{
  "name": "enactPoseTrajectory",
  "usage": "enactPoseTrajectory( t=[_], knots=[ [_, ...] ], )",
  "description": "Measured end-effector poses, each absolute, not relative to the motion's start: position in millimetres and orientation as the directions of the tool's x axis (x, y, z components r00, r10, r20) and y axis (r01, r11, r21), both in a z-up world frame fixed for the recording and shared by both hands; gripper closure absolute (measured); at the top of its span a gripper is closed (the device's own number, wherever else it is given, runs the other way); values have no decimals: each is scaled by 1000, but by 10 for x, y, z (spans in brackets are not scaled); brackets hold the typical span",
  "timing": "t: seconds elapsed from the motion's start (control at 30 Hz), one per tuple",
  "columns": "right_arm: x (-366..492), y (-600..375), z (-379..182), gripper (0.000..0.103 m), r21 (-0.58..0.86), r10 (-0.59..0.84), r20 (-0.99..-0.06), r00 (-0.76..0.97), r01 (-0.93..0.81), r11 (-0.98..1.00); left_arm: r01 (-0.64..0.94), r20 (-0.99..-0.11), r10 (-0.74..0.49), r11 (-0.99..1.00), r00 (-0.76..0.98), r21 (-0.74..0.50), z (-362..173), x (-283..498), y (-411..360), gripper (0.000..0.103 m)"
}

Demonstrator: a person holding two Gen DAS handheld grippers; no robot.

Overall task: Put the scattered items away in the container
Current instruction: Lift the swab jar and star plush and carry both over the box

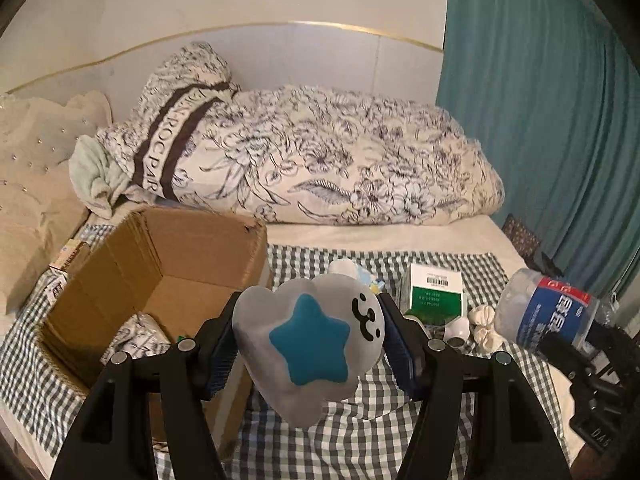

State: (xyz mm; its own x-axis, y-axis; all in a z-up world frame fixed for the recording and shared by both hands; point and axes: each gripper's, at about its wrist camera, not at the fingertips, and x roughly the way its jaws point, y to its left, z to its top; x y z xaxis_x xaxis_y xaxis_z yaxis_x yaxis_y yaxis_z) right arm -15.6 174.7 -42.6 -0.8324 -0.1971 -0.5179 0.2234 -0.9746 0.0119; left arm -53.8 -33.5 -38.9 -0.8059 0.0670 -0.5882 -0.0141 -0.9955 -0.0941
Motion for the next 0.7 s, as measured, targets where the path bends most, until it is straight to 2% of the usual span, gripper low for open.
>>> enactPoseTrajectory(
  t=[0.23, 0.7],
  knots=[
    [-5, 1552, -185, 41, 13, -218, -452, -865, 238, -971, 14, -543, 33, -997, -839, -82, -212, -311, -548, 37],
    [63, 992, -59, 41, 24, -299, -414, -860, 318, -948, 102, -490, -45, -991, -871, -90, -68, 25, -1125, 37]
  ],
)
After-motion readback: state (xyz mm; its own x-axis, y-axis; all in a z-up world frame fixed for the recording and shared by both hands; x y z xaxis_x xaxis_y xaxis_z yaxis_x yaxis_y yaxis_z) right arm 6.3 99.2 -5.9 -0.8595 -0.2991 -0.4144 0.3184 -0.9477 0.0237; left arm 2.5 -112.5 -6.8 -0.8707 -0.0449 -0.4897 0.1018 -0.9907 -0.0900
